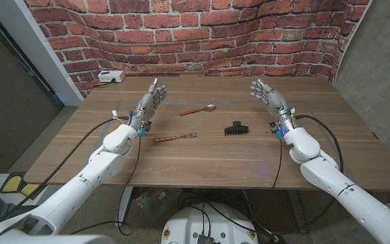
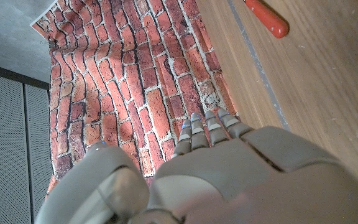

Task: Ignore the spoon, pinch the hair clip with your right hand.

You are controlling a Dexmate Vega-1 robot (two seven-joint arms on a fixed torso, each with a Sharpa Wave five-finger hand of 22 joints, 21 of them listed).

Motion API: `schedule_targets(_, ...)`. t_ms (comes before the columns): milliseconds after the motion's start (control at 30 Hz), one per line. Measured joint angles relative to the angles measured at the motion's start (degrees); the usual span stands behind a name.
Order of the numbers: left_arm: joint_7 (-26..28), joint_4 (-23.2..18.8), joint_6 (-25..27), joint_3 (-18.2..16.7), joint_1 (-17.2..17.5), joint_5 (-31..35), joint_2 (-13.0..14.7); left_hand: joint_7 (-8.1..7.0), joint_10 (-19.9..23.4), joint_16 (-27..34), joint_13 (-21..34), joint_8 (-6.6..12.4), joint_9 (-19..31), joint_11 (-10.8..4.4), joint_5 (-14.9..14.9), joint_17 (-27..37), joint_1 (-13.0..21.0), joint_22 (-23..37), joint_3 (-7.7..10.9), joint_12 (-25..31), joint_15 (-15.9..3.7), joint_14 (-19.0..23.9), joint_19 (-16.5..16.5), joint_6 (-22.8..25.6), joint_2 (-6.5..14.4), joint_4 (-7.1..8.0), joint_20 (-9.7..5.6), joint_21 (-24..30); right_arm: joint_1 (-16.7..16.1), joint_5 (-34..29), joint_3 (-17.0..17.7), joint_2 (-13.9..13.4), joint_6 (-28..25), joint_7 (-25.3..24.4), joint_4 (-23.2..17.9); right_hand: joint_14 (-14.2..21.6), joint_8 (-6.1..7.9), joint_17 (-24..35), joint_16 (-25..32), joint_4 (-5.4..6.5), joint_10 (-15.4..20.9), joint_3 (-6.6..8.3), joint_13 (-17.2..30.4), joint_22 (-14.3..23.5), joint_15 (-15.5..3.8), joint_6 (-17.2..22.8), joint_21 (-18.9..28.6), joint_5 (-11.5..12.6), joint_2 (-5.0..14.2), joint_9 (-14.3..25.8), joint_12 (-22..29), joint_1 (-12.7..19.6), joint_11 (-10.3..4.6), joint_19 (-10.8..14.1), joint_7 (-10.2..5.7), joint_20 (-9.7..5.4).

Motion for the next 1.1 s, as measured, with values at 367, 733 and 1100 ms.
schedule_targets(367,1.1,-0.9,-0.6,-0.1,0.9,0.6,-0.3,-0.32,0.5,0.0,0.0,-0.23,0.0,-0.05,0.0,0.0,0.2,0.0,0.24,0.0,-0.11,0.5,0.3,-0.3,0.2,-0.23,-0.28,0.0,-3.3,-2.6,1.0,-0.6,1.2,-2.1,-2.4,1.8,-0.61,0.1,0.4,-0.22,0.6,0.23,0.0,0.0,-0.44,0.3,0.1,0.0,0.31,0.0,0.0,0.6,-0.02,1.9,-0.30,0.18)
schedule_targets(733,1.3,-0.5,-1.0,0.6,0.6,0.9,-1.2,-0.32,0.6,0.0,0.0,-0.23,0.0,-0.22,0.0,0.0,0.6,0.0,0.23,0.0,-0.19,0.6,0.6,-0.3,0.6,-0.23,0.03,0.0,-7.0,-8.1,2.6,-2.0,-0.1,-6.0,-6.2,4.8,-1.26,0.1,0.8,-0.55,0.2,0.56,0.0,0.0,-0.11,-0.2,0.3,0.0,0.83,0.0,-0.3,1.3,0.01,4.1,-0.84,1.42)
schedule_targets(1100,1.2,0.1,-1.0,1.1,0.0,1.1,-1.8,-0.32,1.1,0.0,0.0,-0.23,0.0,-0.32,-0.3,0.0,0.9,0.0,0.06,0.0,-0.40,0.8,0.9,-0.3,0.9,-0.39,0.34,0.0,-9.2,-17.3,3.3,-2.9,-2.9,-11.1,-9.6,5.1,-1.27,0.1,0.8,-0.93,0.4,0.94,0.0,0.0,-0.41,-0.4,0.3,0.0,1.20,0.0,-0.3,2.1,-0.19,4.4,-0.94,1.12)
